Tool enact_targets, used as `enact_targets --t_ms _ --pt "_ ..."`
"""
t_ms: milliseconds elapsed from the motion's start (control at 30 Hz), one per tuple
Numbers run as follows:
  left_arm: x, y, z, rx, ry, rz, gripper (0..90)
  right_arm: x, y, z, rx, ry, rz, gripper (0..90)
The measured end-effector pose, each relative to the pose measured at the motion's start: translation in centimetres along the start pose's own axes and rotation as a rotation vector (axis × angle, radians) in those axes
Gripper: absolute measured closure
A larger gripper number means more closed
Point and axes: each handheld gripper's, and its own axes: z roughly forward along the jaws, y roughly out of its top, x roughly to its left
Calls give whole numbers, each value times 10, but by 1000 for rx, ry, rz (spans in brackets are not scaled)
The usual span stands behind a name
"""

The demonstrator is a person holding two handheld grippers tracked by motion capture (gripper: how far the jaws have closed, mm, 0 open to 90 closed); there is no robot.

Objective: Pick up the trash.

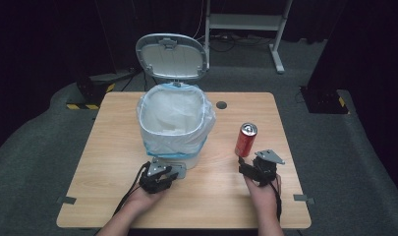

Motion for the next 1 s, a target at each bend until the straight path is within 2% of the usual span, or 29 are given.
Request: enact_targets --t_ms 100,333,633,767,1000 --pt "0 0 0 1 2 1 603 -2 5 0 -5 -8 9 196" --pt "0 0 0 2 -6 2 586 -10 14 7 15 6 52 198" --pt "0 1 1 0 -2 3 584 -9 33 19 10 -13 47 182" --pt "0 1 1 0 -4 -2 584 -10 41 26 13 0 68 177" --pt "-1 1 1 0 -2 3 584 -4 52 35 27 -18 45 200"
